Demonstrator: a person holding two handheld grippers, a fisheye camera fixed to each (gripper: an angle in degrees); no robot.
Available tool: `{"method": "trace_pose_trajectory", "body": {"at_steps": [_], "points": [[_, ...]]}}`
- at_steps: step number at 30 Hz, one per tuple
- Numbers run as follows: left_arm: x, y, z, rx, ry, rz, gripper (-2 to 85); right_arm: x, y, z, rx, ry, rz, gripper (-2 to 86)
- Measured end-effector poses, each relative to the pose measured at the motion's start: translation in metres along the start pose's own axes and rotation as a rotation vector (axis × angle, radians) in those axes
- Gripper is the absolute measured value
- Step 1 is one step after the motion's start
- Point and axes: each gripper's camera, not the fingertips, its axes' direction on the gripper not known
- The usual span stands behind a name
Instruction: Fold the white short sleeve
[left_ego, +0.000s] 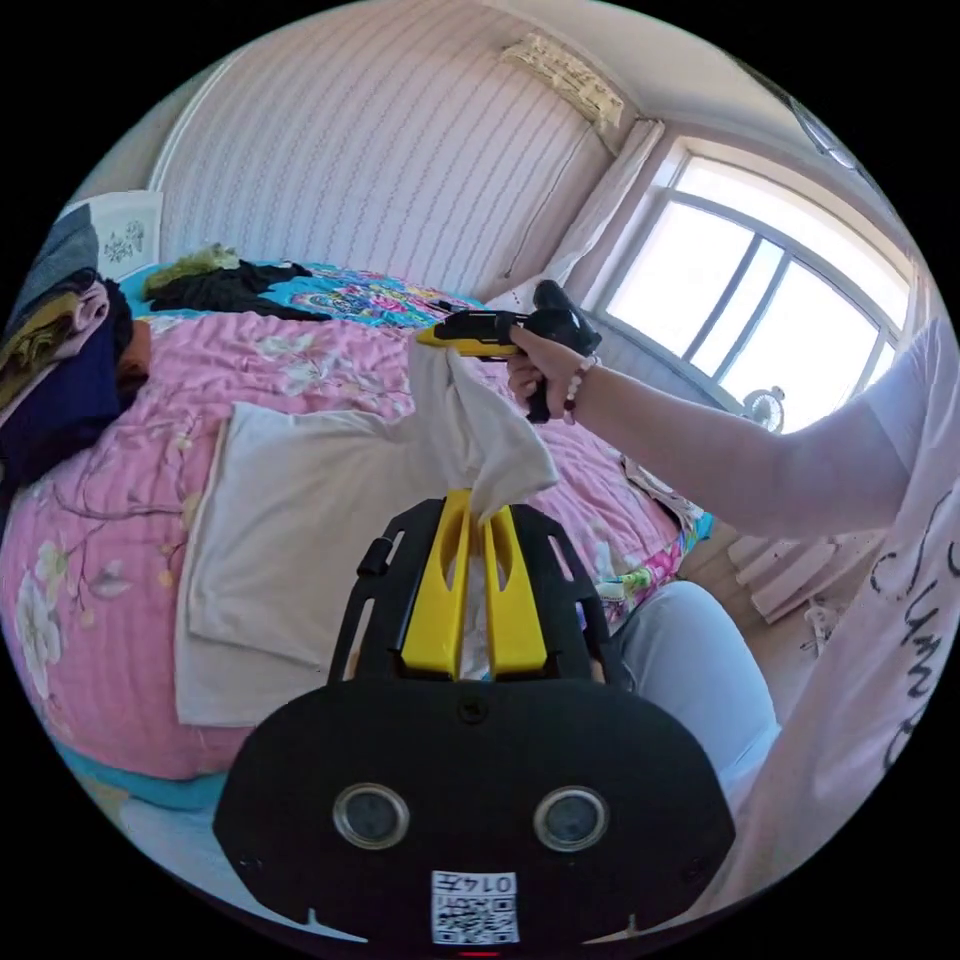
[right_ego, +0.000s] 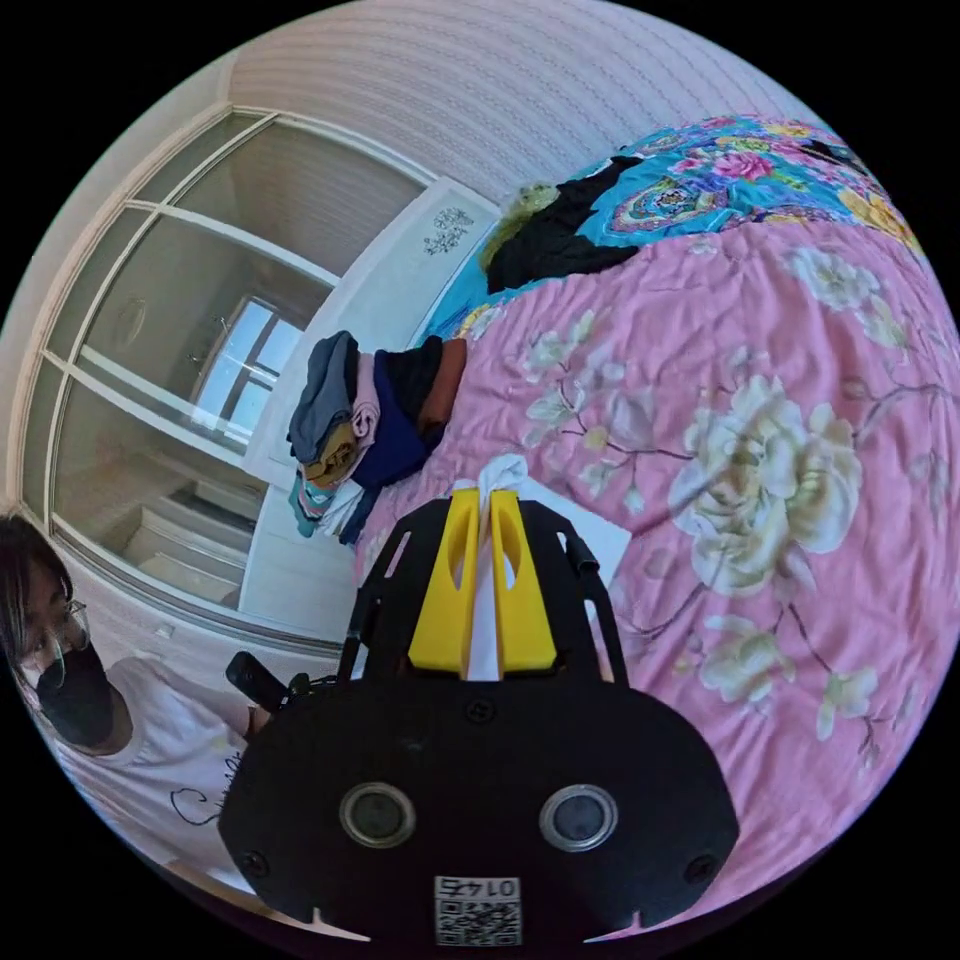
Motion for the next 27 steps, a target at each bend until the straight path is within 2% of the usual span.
{"method": "trace_pose_trajectory", "body": {"at_steps": [2,8,12,16,19,22,27], "points": [[-0.030,0.006,-0.024,0.010,-0.065,-0.131,-1.0,-0.029,-0.019,0.058,-0.099,0.058,-0.045,1.3],[-0.085,0.019,-0.072,-0.022,-0.167,-0.335,-0.9,-0.070,-0.040,0.185,-0.241,0.170,-0.068,3.5],[-0.107,0.029,-0.099,-0.086,-0.169,-0.414,-0.8,-0.079,-0.045,0.214,-0.235,0.169,-0.053,5.4],[-0.119,0.041,-0.134,-0.112,-0.178,-0.523,-0.5,-0.096,-0.045,0.215,-0.180,0.148,-0.129,5.0],[-0.118,0.041,-0.151,-0.107,-0.226,-0.497,2.1,-0.106,-0.046,0.221,-0.167,0.203,-0.233,5.9],[-0.118,0.037,-0.150,-0.074,-0.311,-0.495,12.6,-0.121,-0.047,0.250,-0.258,0.353,-0.383,8.7],[-0.110,0.040,-0.130,-0.044,-0.215,-0.524,12.7,-0.133,-0.047,0.318,-0.470,0.452,-0.529,12.2]]}}
